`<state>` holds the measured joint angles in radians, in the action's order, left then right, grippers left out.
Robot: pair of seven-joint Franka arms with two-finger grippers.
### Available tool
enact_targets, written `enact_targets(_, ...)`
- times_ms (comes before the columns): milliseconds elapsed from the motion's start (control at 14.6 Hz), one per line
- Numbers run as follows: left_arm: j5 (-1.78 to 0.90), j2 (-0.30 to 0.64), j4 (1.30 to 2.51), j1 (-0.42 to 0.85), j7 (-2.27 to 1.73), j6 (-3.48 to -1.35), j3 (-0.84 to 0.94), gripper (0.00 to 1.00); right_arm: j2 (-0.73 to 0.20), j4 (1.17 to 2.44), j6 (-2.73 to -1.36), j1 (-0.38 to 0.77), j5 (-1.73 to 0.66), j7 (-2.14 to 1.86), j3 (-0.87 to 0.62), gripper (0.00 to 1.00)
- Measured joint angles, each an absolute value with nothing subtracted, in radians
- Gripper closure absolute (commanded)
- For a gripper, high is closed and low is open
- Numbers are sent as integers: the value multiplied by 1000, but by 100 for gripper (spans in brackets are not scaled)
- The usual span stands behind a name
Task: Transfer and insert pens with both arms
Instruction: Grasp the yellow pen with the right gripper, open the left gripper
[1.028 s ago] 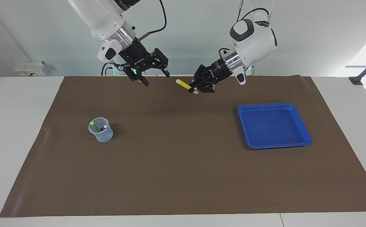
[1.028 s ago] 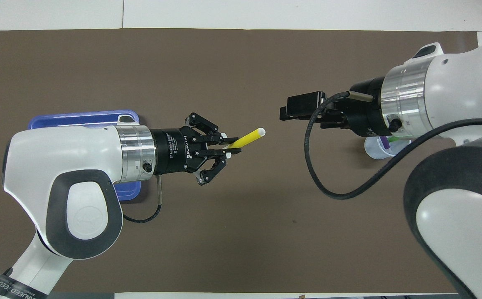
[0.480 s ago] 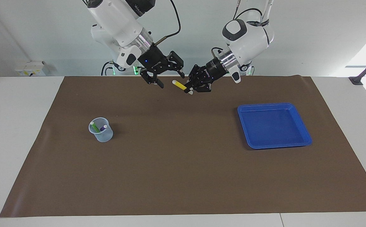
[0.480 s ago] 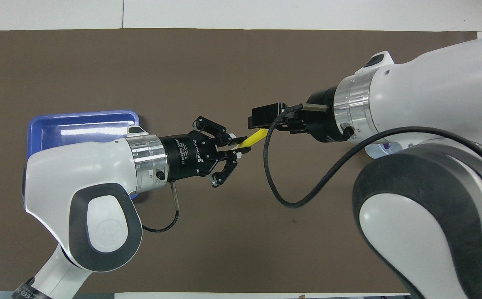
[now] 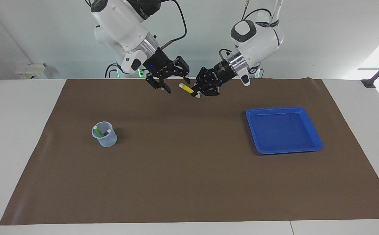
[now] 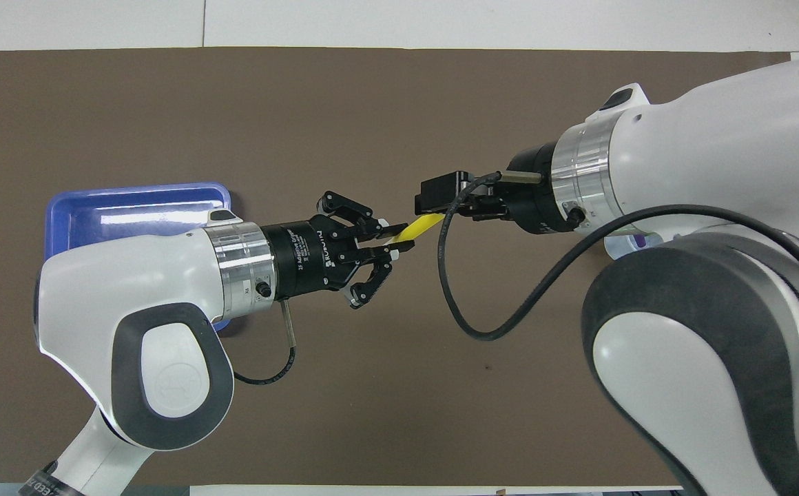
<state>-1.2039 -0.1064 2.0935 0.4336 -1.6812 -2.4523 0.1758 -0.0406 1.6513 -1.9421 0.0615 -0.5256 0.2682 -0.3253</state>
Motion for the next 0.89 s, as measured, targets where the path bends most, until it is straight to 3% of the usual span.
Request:
enact_targets(69,-1205,-107,2094,434,-1682,-2457,176,100,-41,1651,-1942,61,-526,268,-325,100)
enact_targets(617,-1222,-107,2100,440,-1683,-2475,177,100,-39,1647,-1950,64,-532,268,-330,100)
enact_targets(685,-1224,-107,2100,440,-1683,-2476,178,1,-39,1647,-1952,64,-532,268,-330,100)
enact_targets(891,-1228,-109,2100,440,-1683,-2488,175,0,-40,1649,-1952,63,-527,268,-327,100)
